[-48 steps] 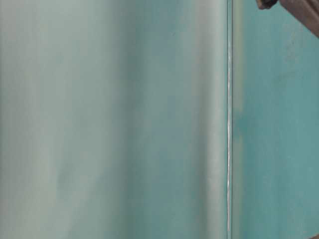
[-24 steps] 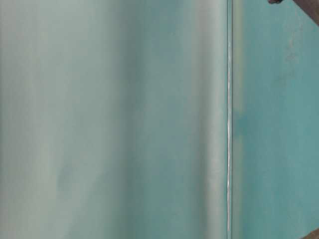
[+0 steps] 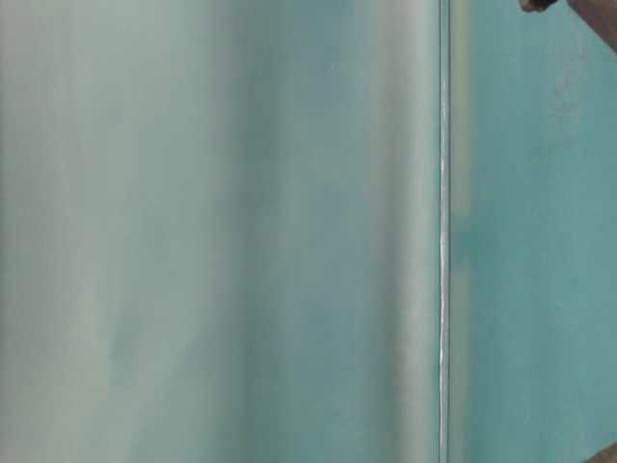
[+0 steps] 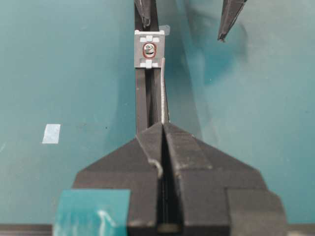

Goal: Insert the wire into the hole on the left side and pull it with the left arm.
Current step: 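Carry the wire down to the lower rail, aiming its tip at the white bracket, then push the wire tip leftward through the white bracket's hole with the right gripper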

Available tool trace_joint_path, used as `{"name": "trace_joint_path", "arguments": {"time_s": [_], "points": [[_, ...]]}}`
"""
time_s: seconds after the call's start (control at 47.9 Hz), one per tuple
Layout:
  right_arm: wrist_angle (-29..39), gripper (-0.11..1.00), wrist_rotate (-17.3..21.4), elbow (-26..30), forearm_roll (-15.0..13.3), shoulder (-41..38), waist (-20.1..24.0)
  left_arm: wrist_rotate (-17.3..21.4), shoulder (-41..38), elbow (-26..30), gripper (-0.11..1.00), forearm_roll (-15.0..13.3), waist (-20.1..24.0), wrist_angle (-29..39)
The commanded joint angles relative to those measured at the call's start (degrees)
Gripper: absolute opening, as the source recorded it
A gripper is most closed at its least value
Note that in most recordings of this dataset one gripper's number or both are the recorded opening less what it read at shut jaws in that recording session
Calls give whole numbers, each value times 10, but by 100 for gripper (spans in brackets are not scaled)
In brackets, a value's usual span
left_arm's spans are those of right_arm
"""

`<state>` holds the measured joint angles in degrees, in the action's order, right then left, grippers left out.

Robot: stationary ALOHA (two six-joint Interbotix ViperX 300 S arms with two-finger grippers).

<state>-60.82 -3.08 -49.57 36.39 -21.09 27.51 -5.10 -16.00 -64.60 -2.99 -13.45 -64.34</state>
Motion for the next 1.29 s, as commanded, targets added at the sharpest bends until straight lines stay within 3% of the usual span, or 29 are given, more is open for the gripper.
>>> {"name": "trace_joint_path", "arguments": {"time_s": [0.0, 1.273], "points": [[-1, 0, -1, 4, 1, 6, 4, 2, 16, 2, 62, -1, -3, -4], [6, 0, -2, 25, -4, -11, 4, 3, 30, 4, 62, -1, -3, 12]]}}
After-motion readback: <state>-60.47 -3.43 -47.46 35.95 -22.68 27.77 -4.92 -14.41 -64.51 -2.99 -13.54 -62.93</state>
